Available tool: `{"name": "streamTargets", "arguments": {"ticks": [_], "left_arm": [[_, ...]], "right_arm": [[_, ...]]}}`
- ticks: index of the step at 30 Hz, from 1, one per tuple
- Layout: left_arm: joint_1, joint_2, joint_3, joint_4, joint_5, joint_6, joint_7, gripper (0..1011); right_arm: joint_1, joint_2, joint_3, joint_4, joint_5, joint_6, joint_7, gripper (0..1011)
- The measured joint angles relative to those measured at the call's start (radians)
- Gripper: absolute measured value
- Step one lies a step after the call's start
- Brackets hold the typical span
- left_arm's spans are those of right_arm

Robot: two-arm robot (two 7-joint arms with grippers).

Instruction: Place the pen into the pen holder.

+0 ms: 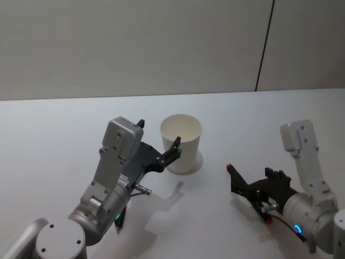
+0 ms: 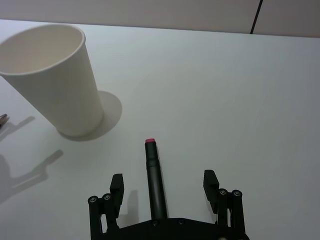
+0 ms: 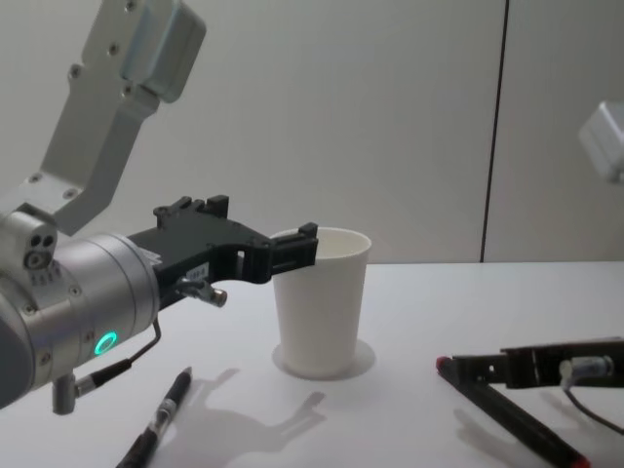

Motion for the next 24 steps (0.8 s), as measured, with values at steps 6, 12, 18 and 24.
{"name": "streamTargets", "arguments": {"ticks": [6, 12, 18, 24], "left_arm": [[0.0, 0.0, 0.0, 0.0, 0.0, 0.0, 0.0, 1000], [0.0, 0.0, 0.0, 0.0, 0.0, 0.0, 0.0, 1000], [0.0, 0.0, 0.0, 0.0, 0.0, 0.0, 0.0, 1000], [0.0, 0.0, 0.0, 0.0, 0.0, 0.0, 0.0, 1000]], "right_arm": [[0.007, -0.009, -0.004, 0.013, -0.01, 0.019, 0.002, 1001], [0.012, -0.016, -0.008, 0.023, -0.021, 0.031, 0.007, 967], [0.017, -0.023, -0.013, 0.031, -0.036, 0.043, 0.009, 849], [0.023, -0.031, -0.017, 0.038, -0.052, 0.058, 0.008, 650]]}}
